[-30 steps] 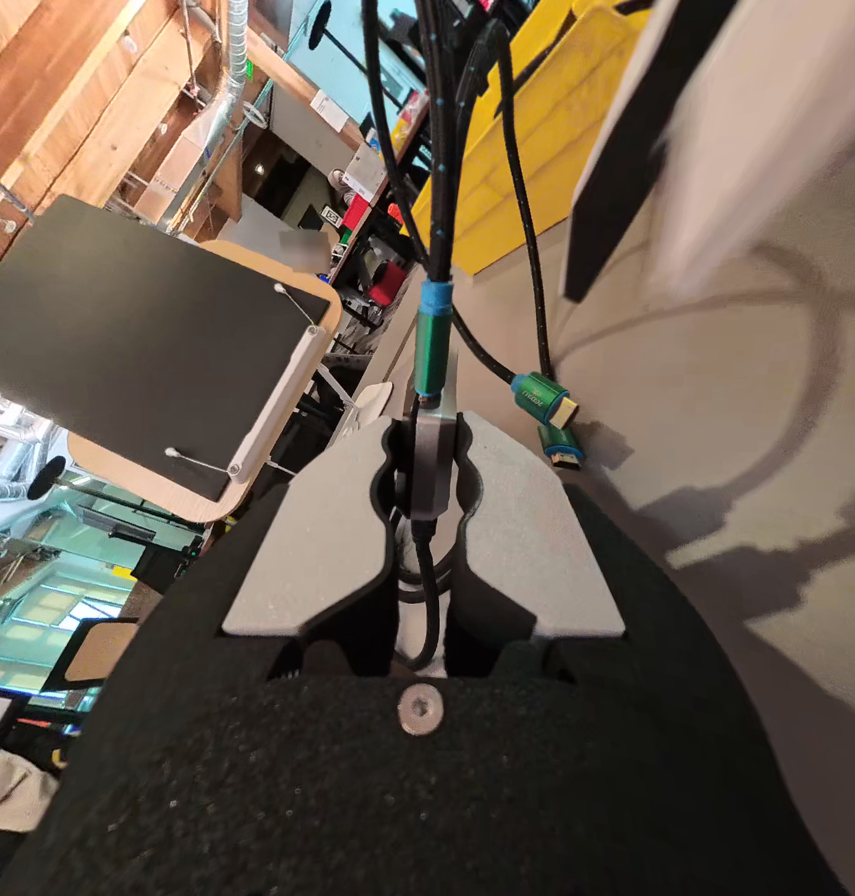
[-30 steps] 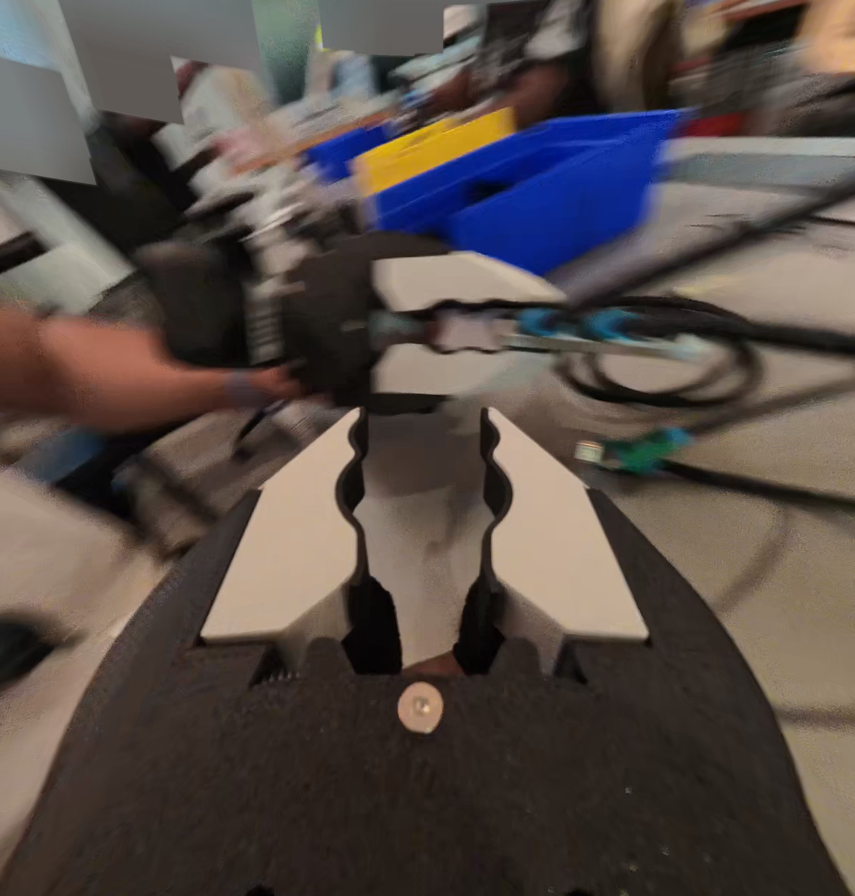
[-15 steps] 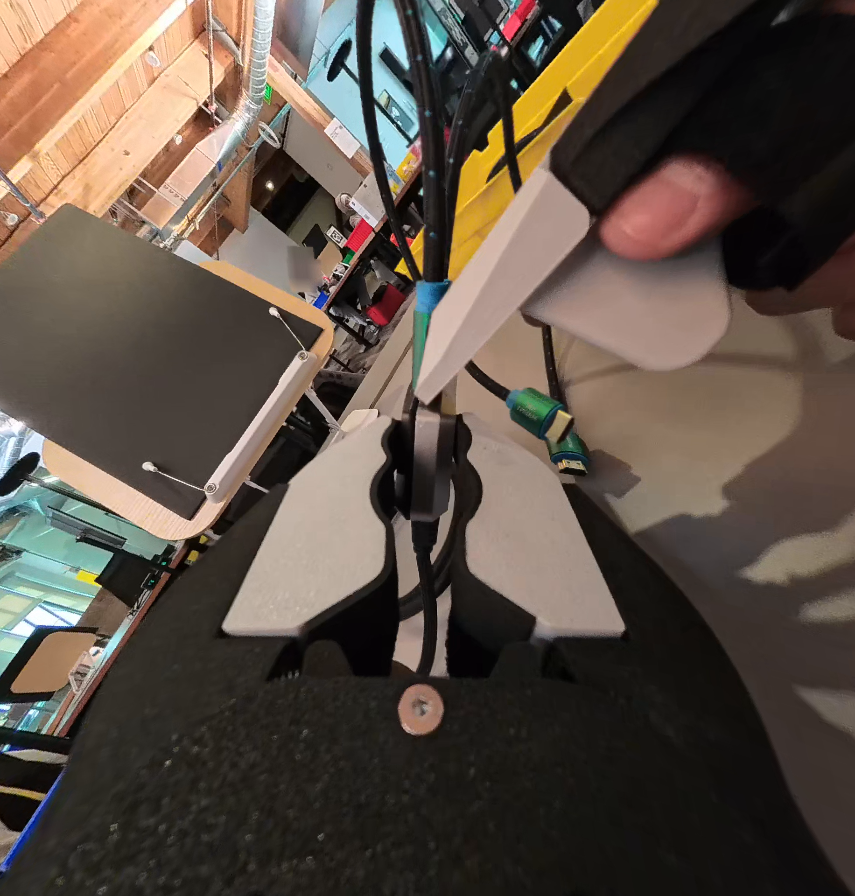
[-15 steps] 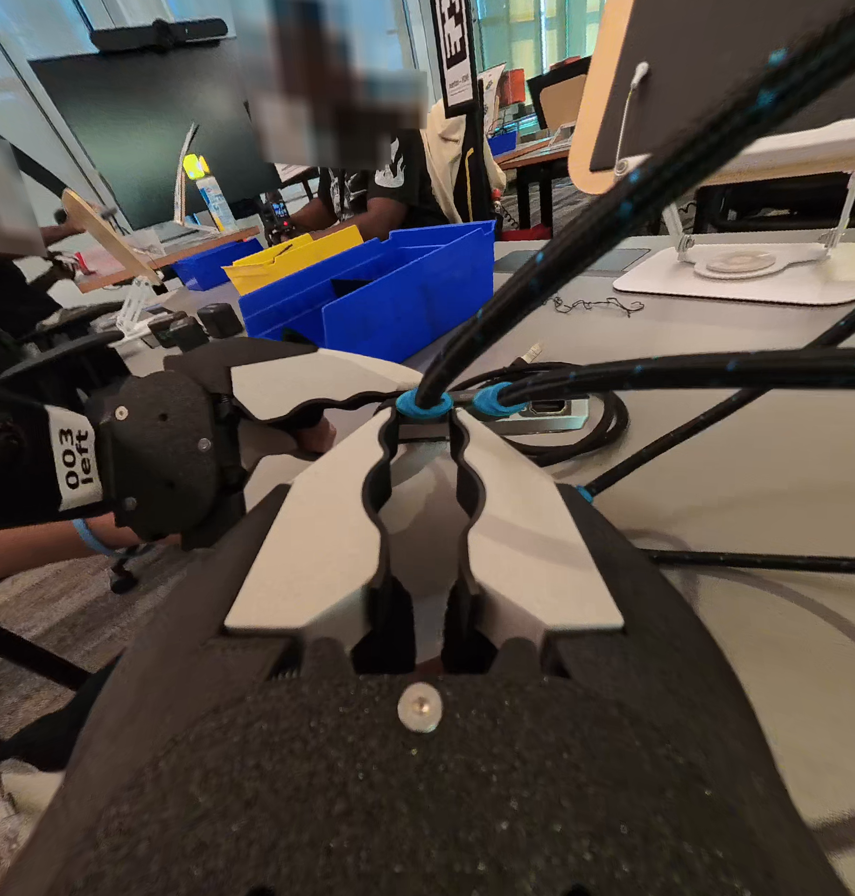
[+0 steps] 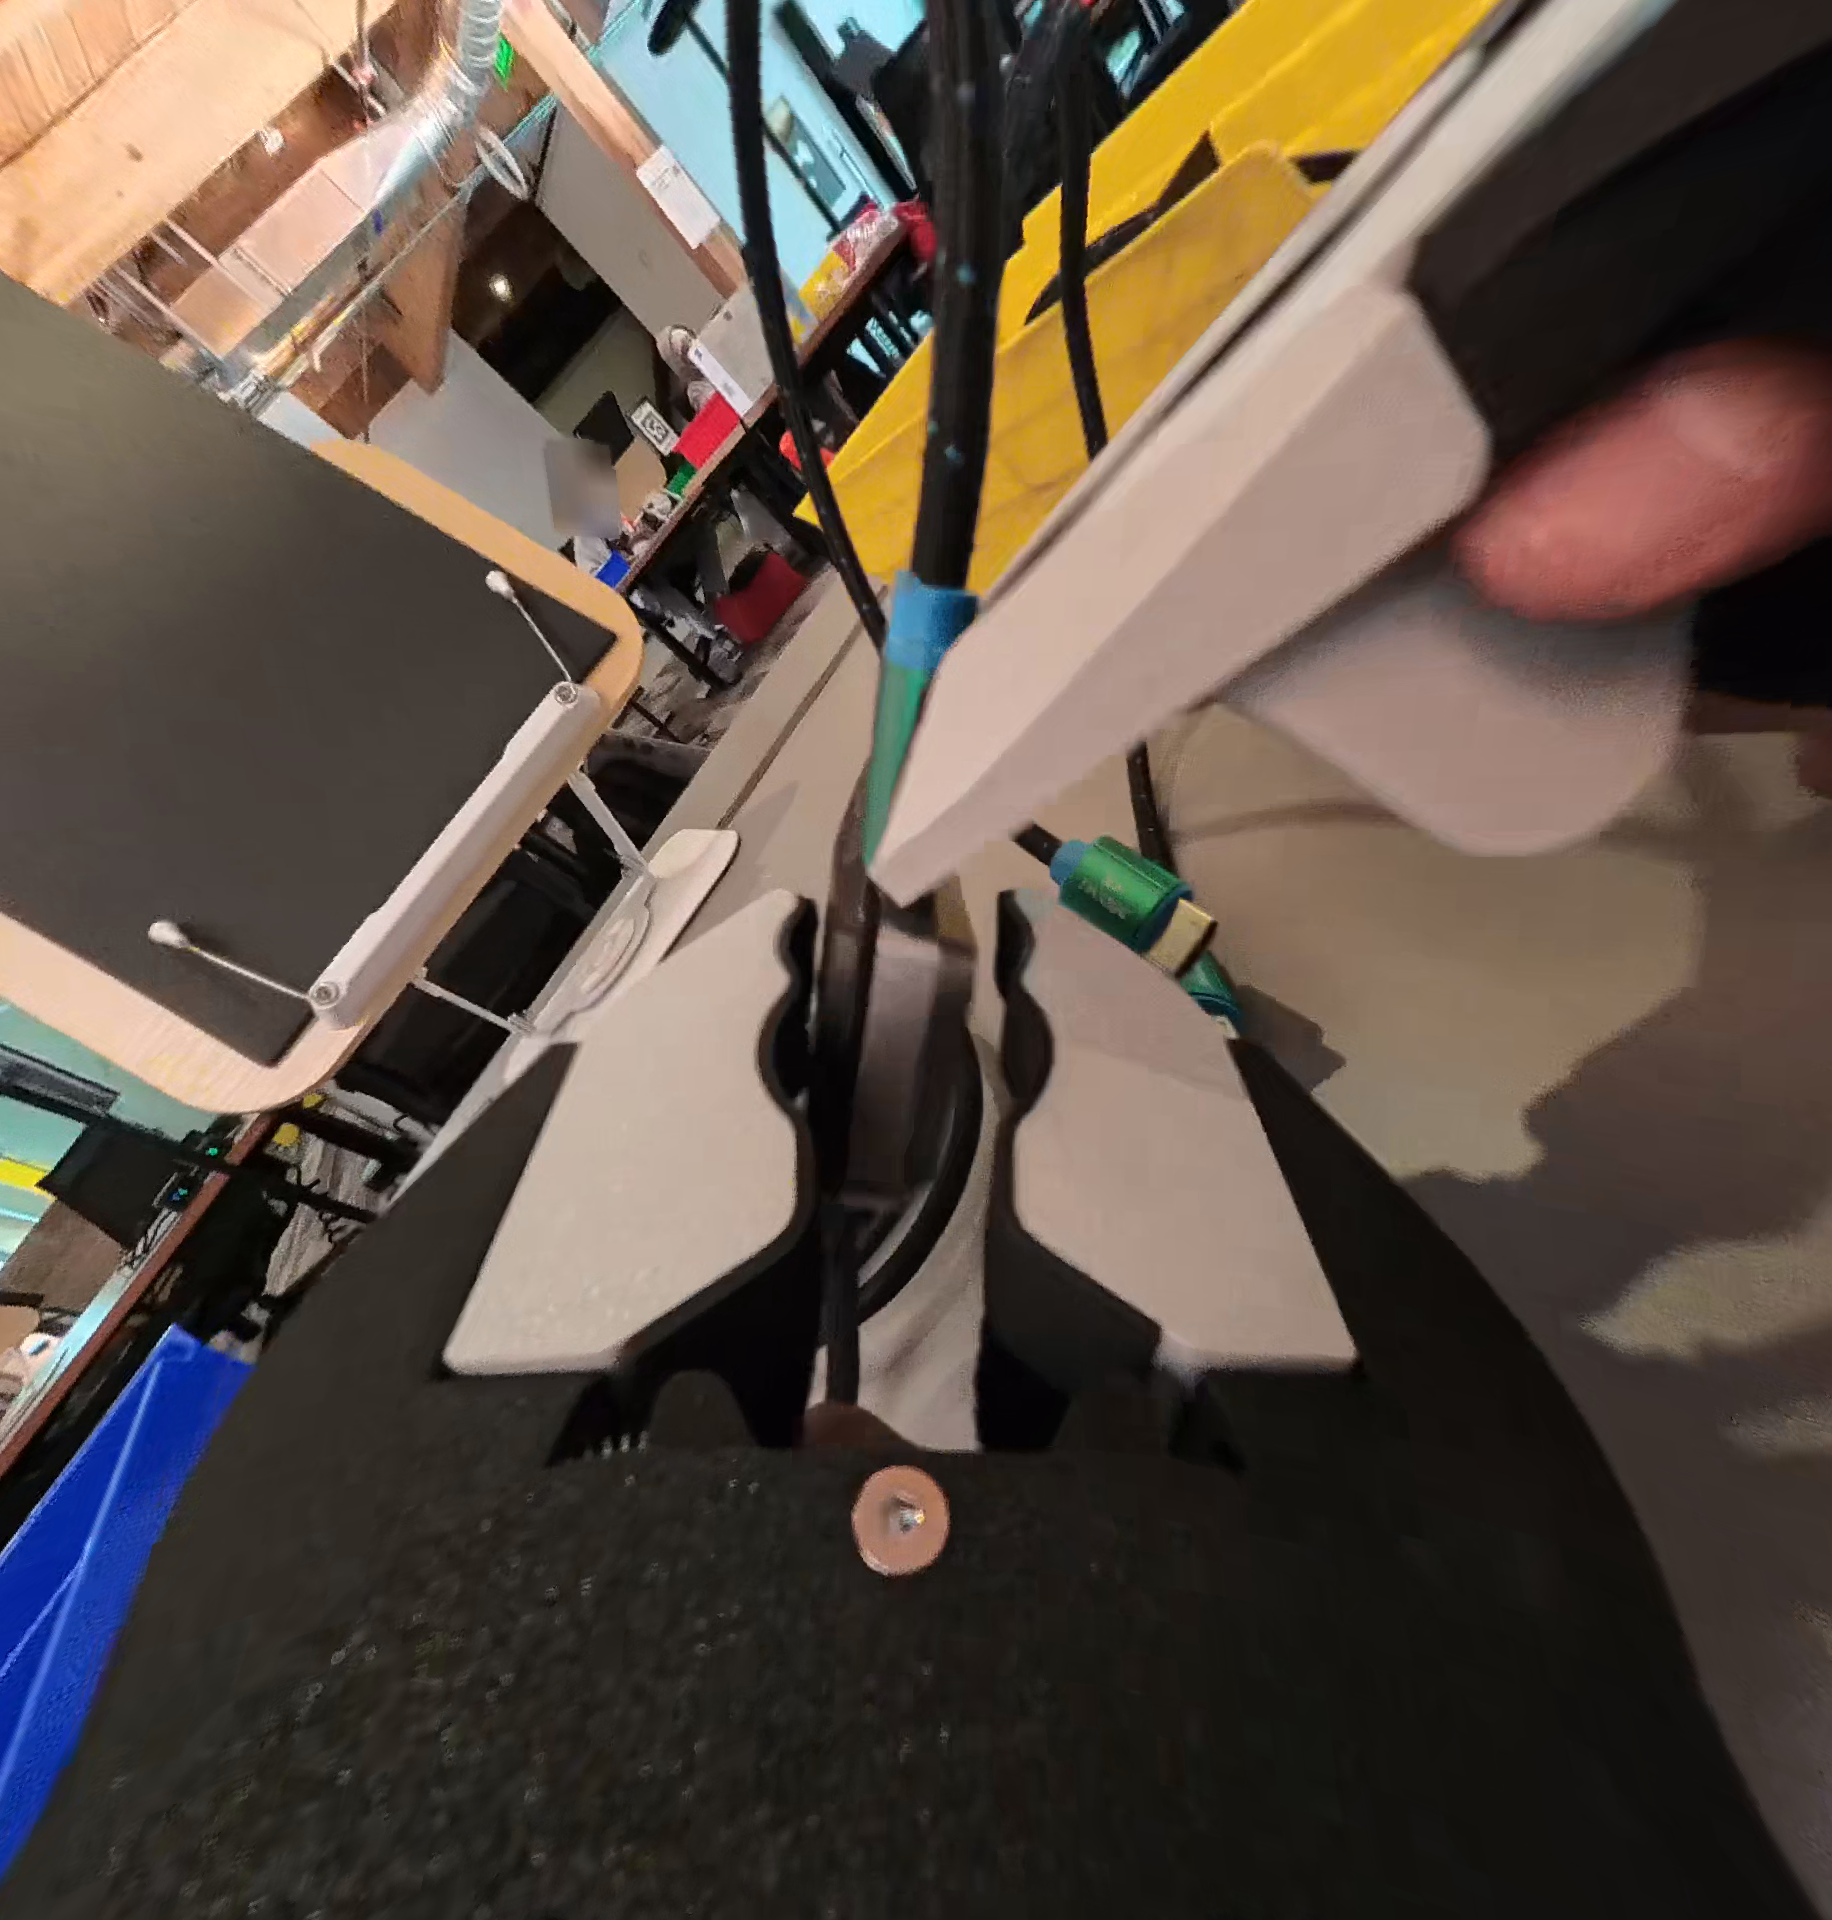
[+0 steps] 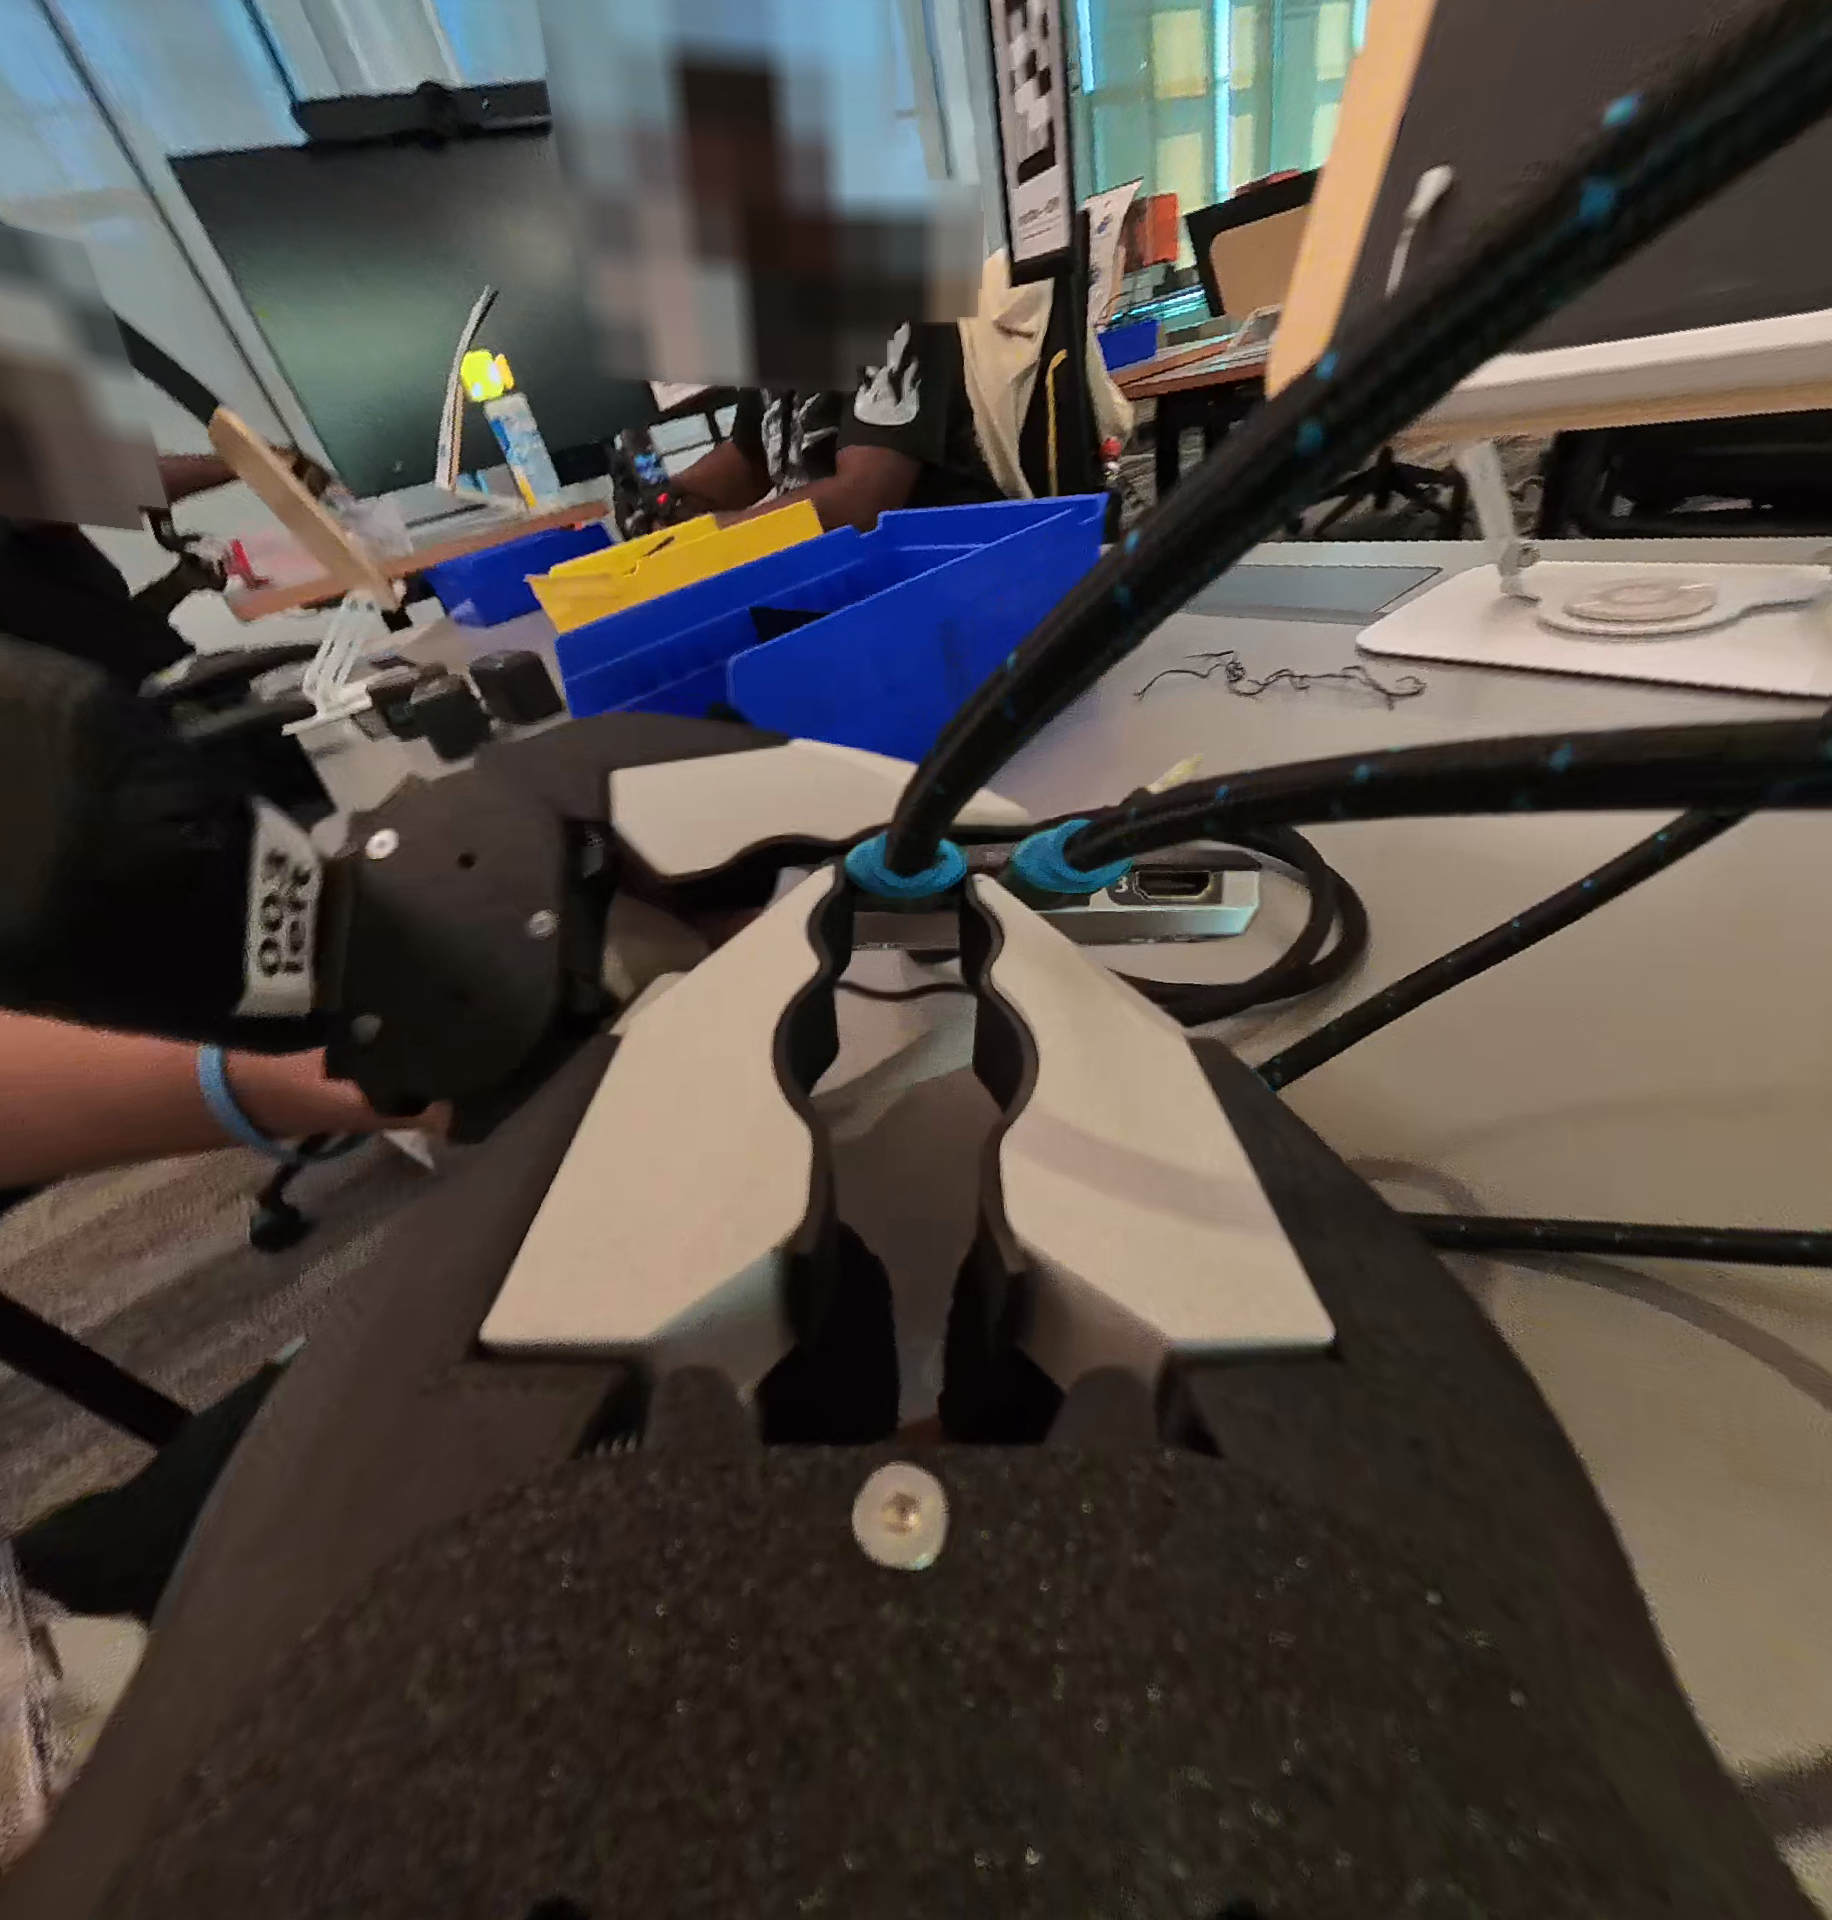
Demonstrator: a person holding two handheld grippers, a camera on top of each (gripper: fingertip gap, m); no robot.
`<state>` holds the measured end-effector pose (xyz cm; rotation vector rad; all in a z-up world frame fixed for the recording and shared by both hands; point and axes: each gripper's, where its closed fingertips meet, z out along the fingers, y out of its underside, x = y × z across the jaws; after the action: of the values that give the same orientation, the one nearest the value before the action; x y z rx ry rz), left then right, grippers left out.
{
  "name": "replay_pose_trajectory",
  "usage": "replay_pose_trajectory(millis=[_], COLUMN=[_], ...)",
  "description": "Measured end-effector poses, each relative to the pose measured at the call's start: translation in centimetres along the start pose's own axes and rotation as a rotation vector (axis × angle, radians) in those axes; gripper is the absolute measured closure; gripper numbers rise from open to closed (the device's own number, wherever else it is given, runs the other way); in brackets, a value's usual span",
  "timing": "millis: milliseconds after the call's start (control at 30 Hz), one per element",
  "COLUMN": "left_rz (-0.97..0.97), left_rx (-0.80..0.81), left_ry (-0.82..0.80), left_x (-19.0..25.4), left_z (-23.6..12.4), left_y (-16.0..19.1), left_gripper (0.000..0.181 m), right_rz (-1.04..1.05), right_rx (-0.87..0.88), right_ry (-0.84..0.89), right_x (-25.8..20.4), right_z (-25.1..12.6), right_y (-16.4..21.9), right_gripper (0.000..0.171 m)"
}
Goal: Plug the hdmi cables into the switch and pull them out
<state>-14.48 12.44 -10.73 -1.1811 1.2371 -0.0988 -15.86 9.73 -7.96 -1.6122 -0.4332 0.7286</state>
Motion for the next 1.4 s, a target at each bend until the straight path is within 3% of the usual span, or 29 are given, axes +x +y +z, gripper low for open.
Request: replay_pose_trajectory(millis=[33, 267, 333, 400, 633, 833, 933, 1033, 1167, 1300, 1400], left_rz=[0.004, 0.062, 0.047, 0.043, 0.023, -0.003, 0.056, 0.089, 0.106, 0.072, 0.046], left_rx=[0.005, 0.036, -0.06, -0.019, -0.094, -0.094, -0.096, -0.093, -0.085, -0.013, 0.055], left_ry=[-0.008, -0.041, -0.047, -0.126, -0.137, -0.145, -0.116, -0.078, -0.065, -0.09, -0.123], left_x=[-0.3, -0.7, -1.5, -3.8, -5.0, -5.9, -4.8, -3.7, -3.3, -4.0, -4.6], left_z=[0.0, 0.1, 0.5, -0.5, 0.1, -0.2, 0.0, 0.1, 0.2, -0.6, -1.5], left_y=[0.1, 0.1, 3.4, 3.7, 4.3, 5.0, 4.9, 4.5, 4.0, 2.5, 0.6], left_gripper=[0.157, 0.158, 0.158, 0.159, 0.159, 0.159, 0.159, 0.158, 0.159, 0.159, 0.159], right_rz=[-0.025, 0.004, 0.048, 0.047, -0.027, 0.039, 0.035, -0.041, -0.062, -0.088, -0.043], right_rx=[-0.019, 0.009, 0.224, 0.277, 0.096, 0.136, 0.189, 0.104, 0.12, 0.132, -0.009], right_ry=[-0.001, 0.031, 0.046, 0.086, 0.05, 0.171, 0.155, 0.068, 0.003, 0.105, 0.241], right_x=[-0.3, -0.3, 0.5, 2.2, 2.4, 6.5, 6.8, 6.1, 6.3, 9.2, 13.7], right_z=[0.1, 0.0, -1.8, -3.9, -4.1, -6.5, -7.2, -6.4, -6.2, -7.3, -6.9], right_y=[0.3, -0.1, -3.7, -6.0, -3.2, -4.2, -6.4, -8.2, -13.8, -17.9, -15.4], right_gripper=[0.152, 0.152, 0.152, 0.152, 0.152, 0.152, 0.152, 0.151, 0.152, 0.151, 0.152])
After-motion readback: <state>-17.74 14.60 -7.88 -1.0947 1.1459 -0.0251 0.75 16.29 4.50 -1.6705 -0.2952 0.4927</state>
